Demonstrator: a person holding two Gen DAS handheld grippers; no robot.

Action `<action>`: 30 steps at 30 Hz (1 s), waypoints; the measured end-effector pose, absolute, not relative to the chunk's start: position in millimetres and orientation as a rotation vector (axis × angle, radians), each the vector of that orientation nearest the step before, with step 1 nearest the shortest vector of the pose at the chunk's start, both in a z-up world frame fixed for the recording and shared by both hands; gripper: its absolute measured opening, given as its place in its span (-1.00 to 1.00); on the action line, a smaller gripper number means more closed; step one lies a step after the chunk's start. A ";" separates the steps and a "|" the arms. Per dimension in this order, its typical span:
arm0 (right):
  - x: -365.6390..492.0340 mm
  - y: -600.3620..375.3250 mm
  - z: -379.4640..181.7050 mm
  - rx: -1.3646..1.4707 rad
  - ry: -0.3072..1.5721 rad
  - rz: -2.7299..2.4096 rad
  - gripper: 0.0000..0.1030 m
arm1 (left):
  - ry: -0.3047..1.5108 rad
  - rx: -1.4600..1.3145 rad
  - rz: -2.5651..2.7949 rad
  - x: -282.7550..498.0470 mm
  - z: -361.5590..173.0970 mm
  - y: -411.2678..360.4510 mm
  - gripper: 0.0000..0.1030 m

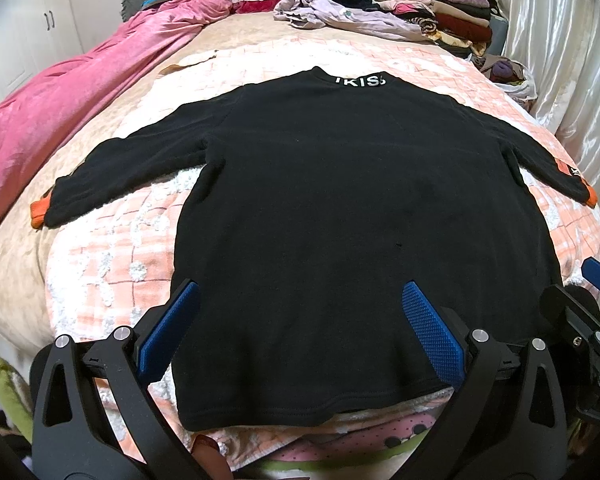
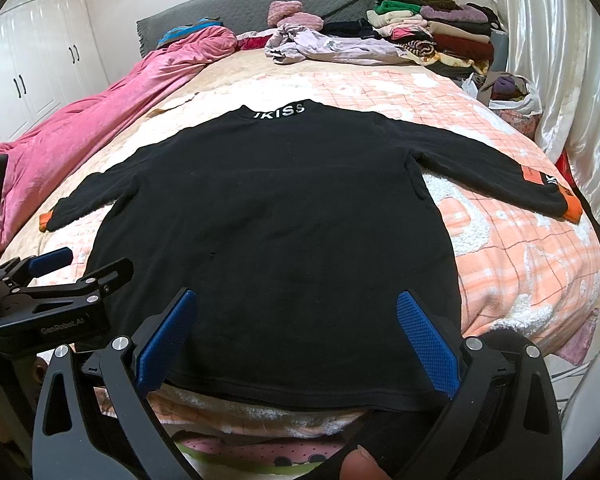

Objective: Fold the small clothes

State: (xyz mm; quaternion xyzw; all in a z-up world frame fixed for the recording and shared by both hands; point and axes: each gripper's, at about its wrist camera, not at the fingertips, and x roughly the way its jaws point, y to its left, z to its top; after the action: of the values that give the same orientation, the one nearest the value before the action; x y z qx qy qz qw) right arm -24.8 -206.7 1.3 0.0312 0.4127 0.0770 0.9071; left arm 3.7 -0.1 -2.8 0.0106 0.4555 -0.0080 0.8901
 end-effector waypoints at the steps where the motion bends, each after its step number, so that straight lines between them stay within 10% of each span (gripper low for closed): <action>1: -24.6 -207.9 0.7 0.065 0.853 0.159 0.92 | 0.947 0.021 -0.017 3.8 -3.0 0.2 0.84; 30: 34.1 -242.9 37.8 0.084 0.759 0.114 0.92 | 0.912 0.038 -0.005 85.4 25.7 -22.0 0.84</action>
State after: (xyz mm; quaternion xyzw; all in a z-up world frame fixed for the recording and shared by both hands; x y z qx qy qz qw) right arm 34.1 -242.9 37.8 0.0412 0.3701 0.0558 0.9264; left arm 85.4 -22.0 25.7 0.0184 0.4403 -0.0024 0.8976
